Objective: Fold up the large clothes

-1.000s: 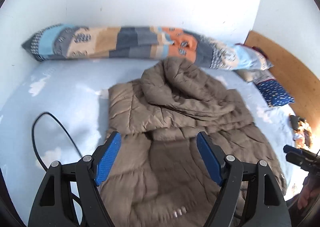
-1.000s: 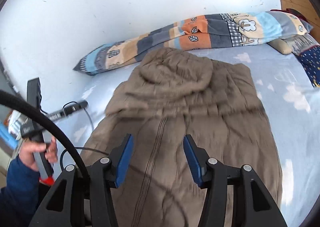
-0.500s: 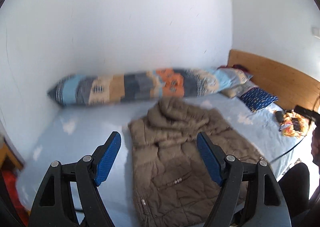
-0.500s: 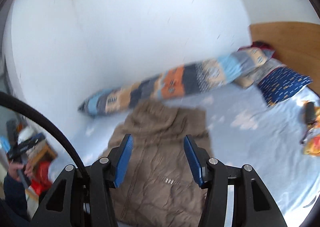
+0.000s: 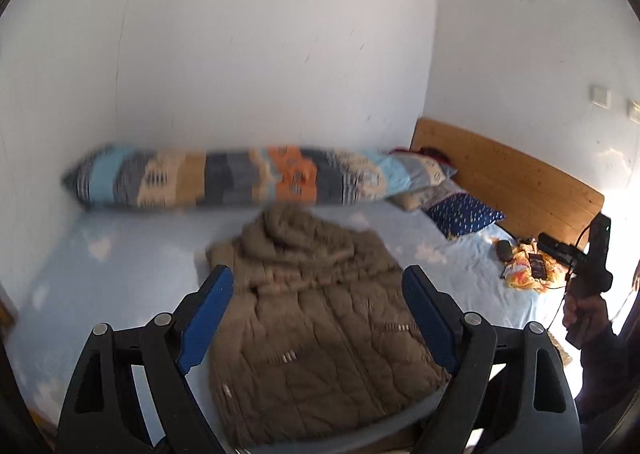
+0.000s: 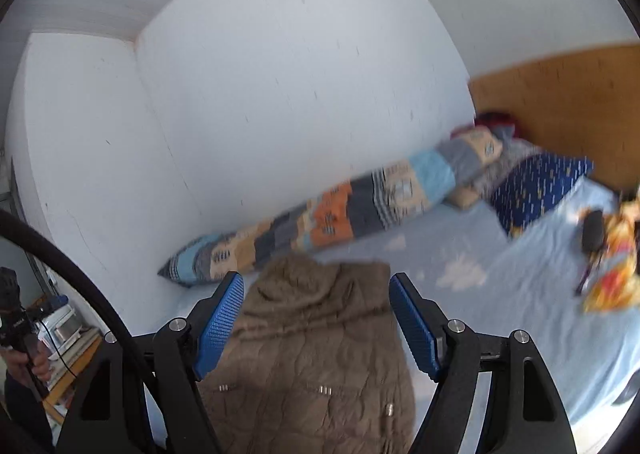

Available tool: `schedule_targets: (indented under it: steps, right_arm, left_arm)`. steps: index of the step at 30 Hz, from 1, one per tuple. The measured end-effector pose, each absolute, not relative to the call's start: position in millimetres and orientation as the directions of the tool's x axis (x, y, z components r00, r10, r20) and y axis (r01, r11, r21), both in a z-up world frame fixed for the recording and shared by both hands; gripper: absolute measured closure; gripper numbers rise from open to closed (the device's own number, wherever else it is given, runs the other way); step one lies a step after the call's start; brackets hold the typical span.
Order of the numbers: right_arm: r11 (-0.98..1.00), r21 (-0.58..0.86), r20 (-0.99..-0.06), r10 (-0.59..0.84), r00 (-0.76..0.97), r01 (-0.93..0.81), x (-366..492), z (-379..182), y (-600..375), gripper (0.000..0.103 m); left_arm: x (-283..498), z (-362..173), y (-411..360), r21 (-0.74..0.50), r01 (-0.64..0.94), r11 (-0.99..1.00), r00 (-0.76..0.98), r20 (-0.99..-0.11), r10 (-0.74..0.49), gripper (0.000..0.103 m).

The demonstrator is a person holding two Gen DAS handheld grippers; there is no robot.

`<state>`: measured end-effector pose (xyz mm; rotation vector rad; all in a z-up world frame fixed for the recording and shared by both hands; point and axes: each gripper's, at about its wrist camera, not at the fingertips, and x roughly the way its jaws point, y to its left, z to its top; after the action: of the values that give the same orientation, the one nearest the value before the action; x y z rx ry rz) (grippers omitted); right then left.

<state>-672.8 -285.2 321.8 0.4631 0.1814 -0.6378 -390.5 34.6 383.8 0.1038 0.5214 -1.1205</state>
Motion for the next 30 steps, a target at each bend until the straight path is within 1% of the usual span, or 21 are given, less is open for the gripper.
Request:
schedule_targets:
  steps: [2, 3, 5, 6, 8, 12, 14, 16, 17, 18, 23, 25, 28, 30]
  right_arm:
    - [0.685, 0.369, -0.389, -0.5, 0.774, 0.628, -656, 290, -294, 0.023]
    - [0.676, 0.373, -0.433, -0.479, 0.764, 0.635, -648, 274, -298, 0.023]
    - [0.648, 0.4, -0.524, -0.419, 0.742, 0.648, -628, 236, -310, 0.023]
    - [0.636, 0.413, -0.546, -0.4, 0.736, 0.652, -624, 222, -312, 0.023]
    - [0.6, 0.428, -0.604, -0.367, 0.708, 0.676, -615, 190, -321, 0.023]
    - [0.529, 0.426, -0.691, -0.334, 0.642, 0.734, -619, 151, -338, 0.023]
    - [0.487, 0.431, -0.717, -0.327, 0.616, 0.76, -627, 140, -346, 0.023]
    - [0.453, 0.434, -0.737, -0.318, 0.597, 0.778, -635, 131, -349, 0.024]
    - [0.44, 0.438, -0.748, -0.305, 0.589, 0.784, -639, 125, -350, 0.023]
    - [0.43, 0.438, -0.759, -0.293, 0.581, 0.789, -641, 121, -350, 0.023]
    - [0.405, 0.412, -0.802, -0.264, 0.536, 0.816, -651, 106, -349, 0.023]
    - [0.402, 0.413, -0.809, -0.249, 0.532, 0.817, -650, 102, -349, 0.023]
    - [0.422, 0.396, -0.826, -0.224, 0.517, 0.815, -640, 95, -349, 0.023]
    - [0.442, 0.363, -0.847, -0.211, 0.489, 0.82, -630, 88, -348, 0.024]
  left_arm:
    - [-370, 342, 22, -0.216, 0.835, 0.506, 0.335, -0.53, -0.779, 0.018]
    - [-361, 326, 19, -0.228, 0.822, 0.522, 0.332, -0.553, -0.764, 0.018]
    - [-336, 282, 12, -0.247, 0.768, 0.59, 0.333, -0.633, -0.699, 0.018]
    - [-324, 265, 10, -0.264, 0.752, 0.604, 0.321, -0.654, -0.685, 0.018]
    - [-295, 221, 8, -0.285, 0.682, 0.674, 0.302, -0.73, -0.614, 0.018]
    - [-255, 150, 12, -0.295, 0.575, 0.763, 0.272, -0.81, -0.519, 0.018]
    - [-242, 117, 13, -0.336, 0.527, 0.78, 0.226, -0.83, -0.51, 0.018]
    - [-239, 97, 14, -0.335, 0.506, 0.795, 0.211, -0.845, -0.491, 0.018]
    - [-238, 87, 11, -0.334, 0.508, 0.794, 0.191, -0.855, -0.482, 0.021]
    - [-239, 85, 13, -0.338, 0.511, 0.79, 0.18, -0.857, -0.483, 0.025]
    - [-242, 82, 6, -0.355, 0.552, 0.755, 0.16, -0.843, -0.514, 0.03]
    - [-243, 75, 1, -0.37, 0.563, 0.739, 0.127, -0.845, -0.519, 0.031]
    - [-245, 67, -5, -0.361, 0.578, 0.732, 0.108, -0.856, -0.506, 0.031]
    - [-246, 66, -6, -0.357, 0.585, 0.728, 0.111, -0.854, -0.508, 0.031]
